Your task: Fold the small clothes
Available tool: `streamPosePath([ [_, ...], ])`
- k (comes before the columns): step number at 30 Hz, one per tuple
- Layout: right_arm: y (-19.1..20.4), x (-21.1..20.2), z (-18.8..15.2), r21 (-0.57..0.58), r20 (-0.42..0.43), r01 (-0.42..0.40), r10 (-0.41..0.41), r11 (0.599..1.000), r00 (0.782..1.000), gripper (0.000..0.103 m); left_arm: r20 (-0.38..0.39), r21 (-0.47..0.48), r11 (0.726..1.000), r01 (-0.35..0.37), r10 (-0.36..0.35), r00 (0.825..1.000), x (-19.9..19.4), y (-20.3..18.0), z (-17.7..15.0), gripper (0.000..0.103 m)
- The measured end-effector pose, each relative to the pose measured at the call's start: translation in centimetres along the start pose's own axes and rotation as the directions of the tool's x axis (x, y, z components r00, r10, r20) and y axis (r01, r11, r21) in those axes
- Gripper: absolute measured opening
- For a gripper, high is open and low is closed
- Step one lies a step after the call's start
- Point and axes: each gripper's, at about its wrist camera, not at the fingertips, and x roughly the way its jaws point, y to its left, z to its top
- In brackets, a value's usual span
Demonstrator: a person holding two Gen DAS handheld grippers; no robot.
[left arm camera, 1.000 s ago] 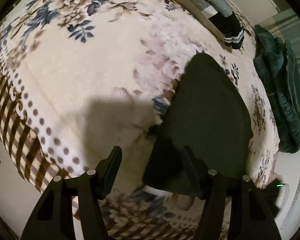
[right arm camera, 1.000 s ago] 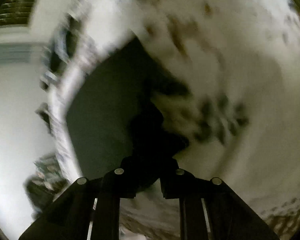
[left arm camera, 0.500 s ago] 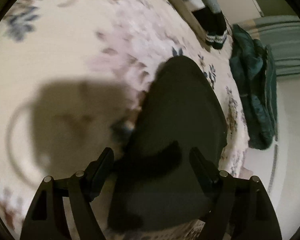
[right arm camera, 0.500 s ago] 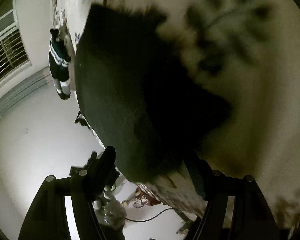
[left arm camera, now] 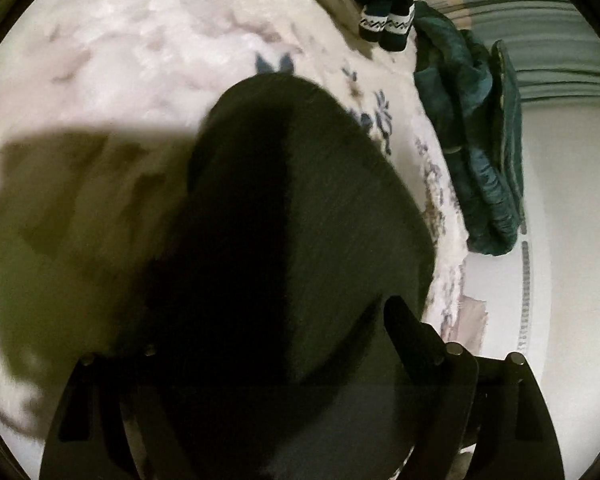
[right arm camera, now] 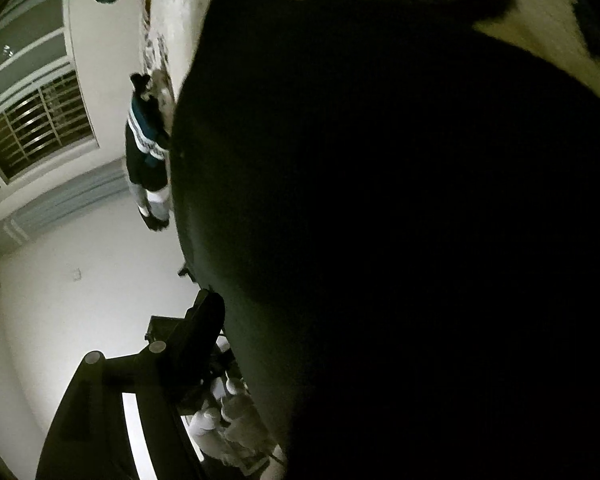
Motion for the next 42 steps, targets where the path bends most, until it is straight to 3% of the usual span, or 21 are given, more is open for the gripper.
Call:
streamPosePath([
  [2,0.2,0.0,-0.6,-0.006,0.042,-0.017,0.018,1.0,0.999,0.08,0.016,0.013,1.0,0.029,-0.029,0.999,-0.1,0.0,0.3,0.082],
  [3,0.4,0.2,-0.7,-0.014,0.058,-0.02,0.021,1.0,0.998,0.078,0.026,0.026,0.999,0.038,-0.038,0.999,-0.3,-0.1,0.4,0.074],
  [4,0.6,0.4,-0.9,-0.022,0.079,-0.015,0.017,1.0,0.997,0.073,0.033,0.04,0.999,0.028,-0.029,0.999,-0.4,-0.1,0.5,0.049],
  [6,0.7,0.8,-1.2,-0.021,0.11,0.01,-0.007,1.0,0.994,0.038,0.036,0.049,0.998,0.047,-0.049,0.998,-0.8,0.0,0.9,0.027],
  [9,1.4,0.9,-2.2,-0.019,0.149,0.019,-0.016,1.0,0.989,0.026,0.039,0.071,0.997,0.022,-0.025,0.999,-1.6,-1.2,1.1,0.022],
  [14,4.9,0.5,-3.9,-0.027,0.178,0.007,-0.002,1.0,0.984,0.024,0.039,0.121,0.993,0.013,-0.018,0.999,-4.2,-5.0,2.1,0.021],
  [21,15.9,0.5,-4.7,-0.153,0.194,-0.012,0.042,0.988,0.98,0.024,0.086,0.198,0.98,0.026,-0.043,0.995,-10.0,-11.0,6.2,0.021],
  [27,27.8,4.2,-3.0,-0.283,0.242,0.022,0.049,0.959,0.969,0.024,0.132,0.252,0.967,0.042,-0.078,0.988,-13.5,-14.3,14.7,0.021],
  [32,34.6,9.0,0.8,-0.325,0.291,0.024,0.076,0.946,0.954,0.024,0.146,0.283,0.958,0.049,-0.094,0.985,-14.3,-14.6,25.2,0.021],
  [33,37.0,11.9,2.9,-0.33,0.302,0.022,0.084,0.944,0.95,0.024,0.147,0.295,0.954,0.043,-0.09,0.985,-14.4,-14.5,27.4,0.021],
  [38,41.3,20.8,9.3,-0.314,0.33,-0.007,0.116,0.949,0.937,0.024,0.133,0.343,0.939,0.004,-0.053,0.99,-13.0,-13.2,37.9,0.021],
  [42,42.2,27.6,13.1,-0.29,0.333,0.007,0.094,0.957,0.938,0.024,0.111,0.344,0.938,-0.039,0.001,0.994,-10.9,-10.4,43.4,0.021],
])
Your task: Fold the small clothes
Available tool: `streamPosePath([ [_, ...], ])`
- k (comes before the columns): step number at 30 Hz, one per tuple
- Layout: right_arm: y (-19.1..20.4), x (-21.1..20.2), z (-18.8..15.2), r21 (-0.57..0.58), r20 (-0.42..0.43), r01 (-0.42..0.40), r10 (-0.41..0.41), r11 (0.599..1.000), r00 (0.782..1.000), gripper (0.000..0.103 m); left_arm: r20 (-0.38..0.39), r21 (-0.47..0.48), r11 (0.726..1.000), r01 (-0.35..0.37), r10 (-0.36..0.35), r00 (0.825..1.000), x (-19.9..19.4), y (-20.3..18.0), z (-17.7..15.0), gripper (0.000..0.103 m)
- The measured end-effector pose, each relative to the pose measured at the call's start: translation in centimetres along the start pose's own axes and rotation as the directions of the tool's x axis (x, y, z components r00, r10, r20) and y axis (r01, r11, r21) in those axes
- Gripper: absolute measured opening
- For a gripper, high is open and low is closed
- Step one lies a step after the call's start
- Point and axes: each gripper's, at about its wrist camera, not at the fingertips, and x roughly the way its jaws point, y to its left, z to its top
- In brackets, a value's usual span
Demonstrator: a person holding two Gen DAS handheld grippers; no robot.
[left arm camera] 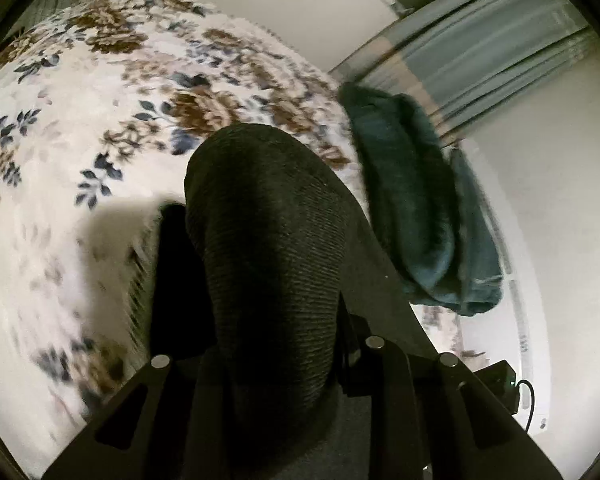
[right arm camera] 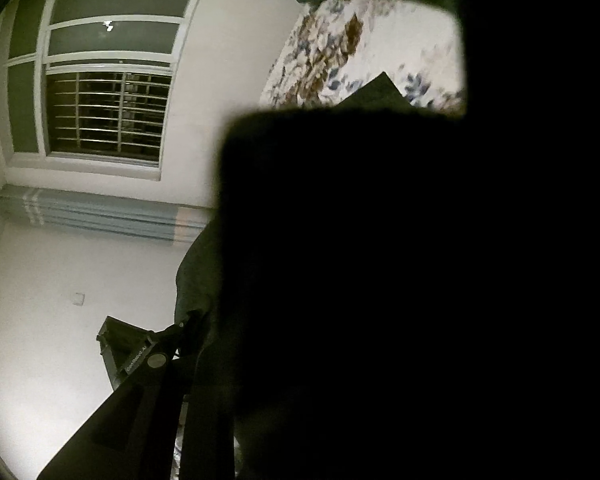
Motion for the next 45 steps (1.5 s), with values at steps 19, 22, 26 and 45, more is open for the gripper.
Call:
streamPosePath([
  [19,1.2,-2.8,-3.8,-0.235,-0.111,0.446,-0.48,0.864,0.87,0.071,-0.109,0.005,0.955,-0.295,0.294,0.95,-1.0,2.9,0.2,0.046],
  [22,3.7,-6.4,-6.7,-0.33,-0.04,0.543,-0.586,0.772,0.809,0.087,-0.015,0.078,0.91,-0.408,0.41,0.912,-3.5,0.6,-1.1,0.073],
  [26,8.2,-11.1,-9.6,-0.437,0.124,0.671,-0.699,0.598,0.704,0.103,0.073,0.158,0.848,-0.506,0.501,0.863,-6.6,-3.2,-3.7,0.103],
  [45,22.7,-34.5,-17.8,-0.565,0.437,0.752,-0.649,0.341,0.623,0.103,0.228,0.158,0.775,-0.611,0.574,0.787,-21.7,-19.5,-17.4,0.103],
])
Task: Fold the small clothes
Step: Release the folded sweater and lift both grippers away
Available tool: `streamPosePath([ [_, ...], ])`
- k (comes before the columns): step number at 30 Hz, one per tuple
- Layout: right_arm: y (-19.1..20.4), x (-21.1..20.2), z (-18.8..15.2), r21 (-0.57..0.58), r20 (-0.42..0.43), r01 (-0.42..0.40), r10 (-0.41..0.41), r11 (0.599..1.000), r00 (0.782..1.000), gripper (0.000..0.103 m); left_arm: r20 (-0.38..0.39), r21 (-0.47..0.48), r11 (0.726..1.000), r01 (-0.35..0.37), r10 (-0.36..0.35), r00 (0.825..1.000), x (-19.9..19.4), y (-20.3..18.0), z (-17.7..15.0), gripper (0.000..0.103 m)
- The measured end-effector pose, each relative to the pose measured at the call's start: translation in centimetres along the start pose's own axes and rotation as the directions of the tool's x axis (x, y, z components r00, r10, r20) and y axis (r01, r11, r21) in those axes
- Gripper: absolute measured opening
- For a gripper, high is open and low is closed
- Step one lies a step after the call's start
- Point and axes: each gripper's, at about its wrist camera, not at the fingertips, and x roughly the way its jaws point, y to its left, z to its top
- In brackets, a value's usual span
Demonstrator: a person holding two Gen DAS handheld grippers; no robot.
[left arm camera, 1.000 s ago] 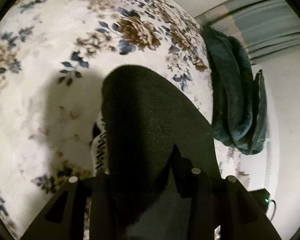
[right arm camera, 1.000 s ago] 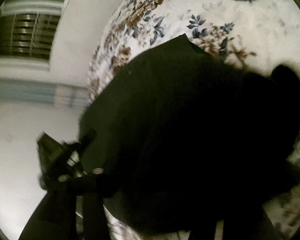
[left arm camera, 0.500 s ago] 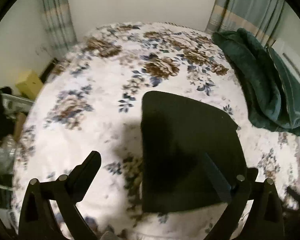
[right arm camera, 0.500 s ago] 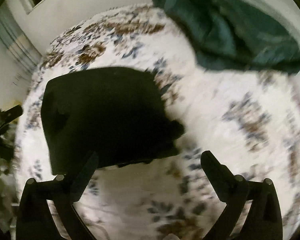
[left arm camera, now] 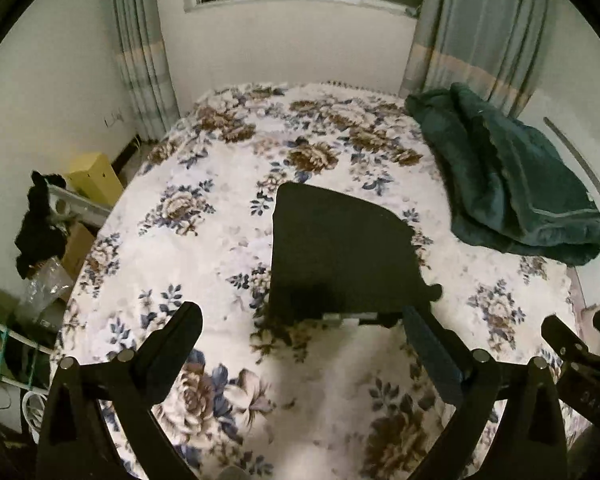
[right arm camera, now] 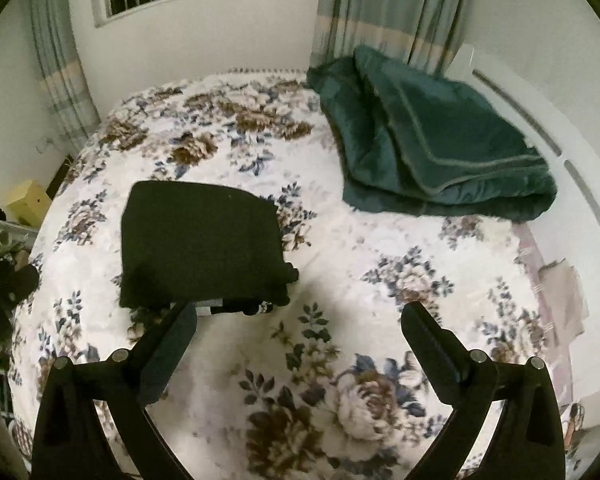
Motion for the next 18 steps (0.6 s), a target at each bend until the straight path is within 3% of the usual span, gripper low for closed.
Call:
streamPosePath([
  [9,-3.1,-13.6,-2.7,-0.016,0.112,-0.038,0.04,0.999,0.993,0.103,0.151,0.021,0.999,-0.037,0.033,0.988,-12.5,-1.4,-2.2,0.103],
  [18,-6.8,-26.0,-5.6,-0.033,0.232,-0.076,0.082,0.997,0.969,0.103,0.249,0.009,0.999,-0.033,0.03,0.968,-21.7,-2.5,-4.6,0.103],
])
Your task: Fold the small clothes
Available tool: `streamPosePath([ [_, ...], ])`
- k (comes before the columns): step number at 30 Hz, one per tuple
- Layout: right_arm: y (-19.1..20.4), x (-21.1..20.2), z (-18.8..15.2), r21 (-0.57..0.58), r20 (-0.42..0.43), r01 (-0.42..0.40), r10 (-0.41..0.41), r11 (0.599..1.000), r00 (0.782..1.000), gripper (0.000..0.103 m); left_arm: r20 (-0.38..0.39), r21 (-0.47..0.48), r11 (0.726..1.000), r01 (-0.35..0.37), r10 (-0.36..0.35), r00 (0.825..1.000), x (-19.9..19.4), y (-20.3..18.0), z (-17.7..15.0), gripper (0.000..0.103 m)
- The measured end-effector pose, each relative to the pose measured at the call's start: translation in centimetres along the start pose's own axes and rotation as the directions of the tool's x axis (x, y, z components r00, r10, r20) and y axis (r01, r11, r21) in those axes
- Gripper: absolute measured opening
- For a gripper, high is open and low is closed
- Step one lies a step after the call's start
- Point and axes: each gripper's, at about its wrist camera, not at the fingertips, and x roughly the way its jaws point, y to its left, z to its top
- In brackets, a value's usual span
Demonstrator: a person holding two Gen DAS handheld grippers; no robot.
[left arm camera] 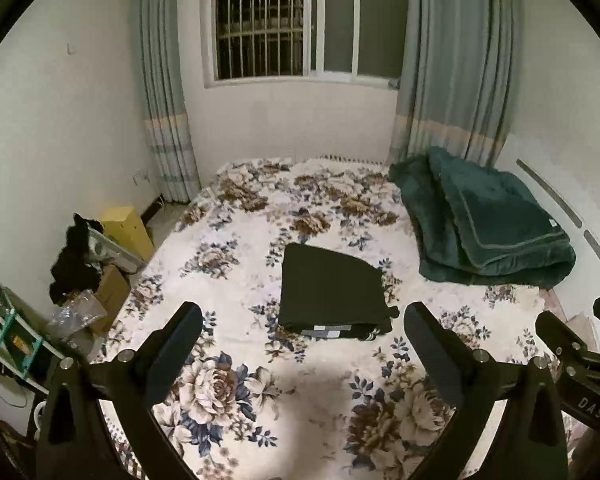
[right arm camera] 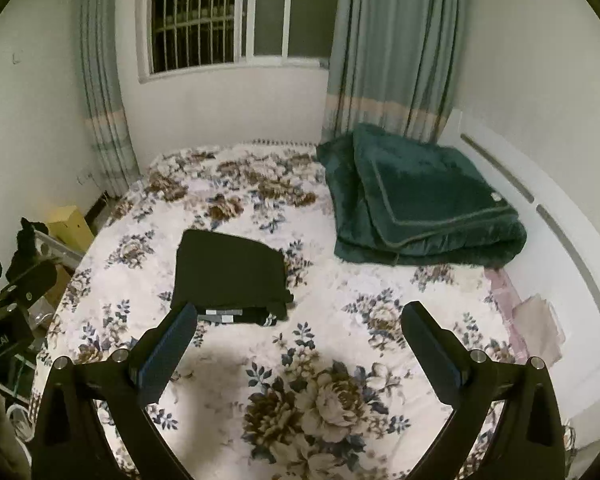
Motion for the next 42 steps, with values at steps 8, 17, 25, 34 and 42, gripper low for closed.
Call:
streamPosePath([
  [8,-2.3,-8.8,-0.6,-0.002,0.069,-0.035,0.035,0.999,0.997,0.103,0.079,0.004,1.0,-0.002,0.002,0.997,-6.4,-0.9,-0.6,0.103],
  [17,-3.9,-14.7,-0.9,-0.001,0.115,-0.062,0.062,0.998,0.992,0.103,0.113,0.007,1.0,0.002,-0.003,0.994,-9.5,-1.2,-1.5,0.103],
  [25,-4.0,-16.5,-0.8,-0.011,0.124,-0.079,0.079,0.997,0.989,0.103,0.12,0.0,1.0,-0.003,0.003,0.993,-11.0,-1.5,-1.9,0.103],
  [34,-4.3,-17.1,0.2,-0.01,0.124,-0.094,0.095,0.996,0.988,0.103,0.146,-0.011,1.0,-0.001,0.003,0.989,-12.4,-1.5,-1.3,0.103],
  [42,-4.2,-17.0,0.1,-0.011,0.121,-0.092,0.093,0.996,0.988,0.103,0.147,-0.009,1.0,-0.003,0.004,0.989,-12.7,-1.5,-1.2,0.103],
])
